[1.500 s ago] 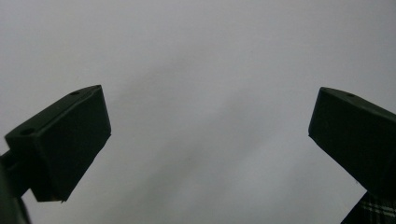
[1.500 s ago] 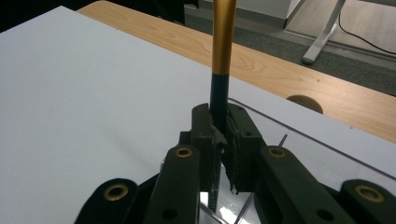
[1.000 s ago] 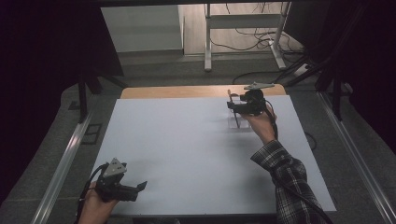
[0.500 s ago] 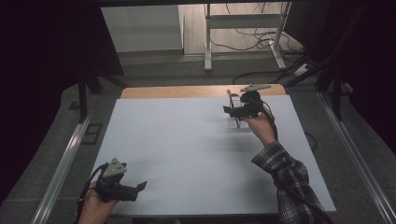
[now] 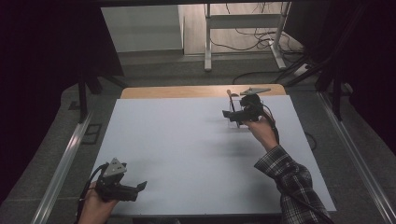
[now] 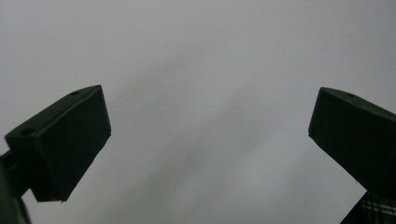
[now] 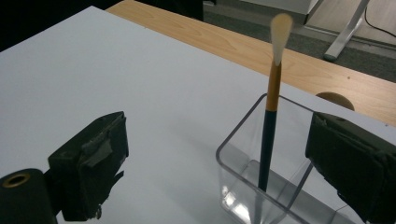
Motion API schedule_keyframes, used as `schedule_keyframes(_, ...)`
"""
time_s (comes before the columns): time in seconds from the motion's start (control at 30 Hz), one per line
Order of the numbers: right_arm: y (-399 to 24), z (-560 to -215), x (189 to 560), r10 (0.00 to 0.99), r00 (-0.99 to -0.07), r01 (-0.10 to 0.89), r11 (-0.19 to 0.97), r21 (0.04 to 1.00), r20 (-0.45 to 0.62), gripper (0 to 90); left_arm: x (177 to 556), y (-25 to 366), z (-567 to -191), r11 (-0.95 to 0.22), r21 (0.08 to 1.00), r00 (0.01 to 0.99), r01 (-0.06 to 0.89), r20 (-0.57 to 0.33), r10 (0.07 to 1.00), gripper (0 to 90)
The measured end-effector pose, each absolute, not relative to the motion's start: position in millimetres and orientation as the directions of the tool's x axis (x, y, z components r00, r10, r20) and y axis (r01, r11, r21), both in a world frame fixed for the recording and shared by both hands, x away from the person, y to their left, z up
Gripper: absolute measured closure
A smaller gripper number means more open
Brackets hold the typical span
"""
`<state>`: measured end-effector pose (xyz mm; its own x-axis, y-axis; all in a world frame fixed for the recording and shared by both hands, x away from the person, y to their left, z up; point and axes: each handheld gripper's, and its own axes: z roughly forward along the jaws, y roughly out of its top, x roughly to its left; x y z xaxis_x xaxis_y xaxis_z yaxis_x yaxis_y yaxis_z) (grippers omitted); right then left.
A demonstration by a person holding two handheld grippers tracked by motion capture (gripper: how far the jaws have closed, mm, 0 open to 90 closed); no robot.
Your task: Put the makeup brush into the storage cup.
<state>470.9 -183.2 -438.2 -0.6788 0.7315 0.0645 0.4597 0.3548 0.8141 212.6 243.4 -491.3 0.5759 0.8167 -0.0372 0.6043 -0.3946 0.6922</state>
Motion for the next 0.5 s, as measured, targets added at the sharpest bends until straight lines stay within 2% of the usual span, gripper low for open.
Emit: schedule_keyframes(0.5, -178.6, -440.3, 453.7, 0.709, -0.704, 0.446, 0.392, 0.804, 0.045, 5.2, 211.9, 242.5, -491.1, -0.407, 0.691, 0.583, 0.598, -0.026, 0.812, 0.0)
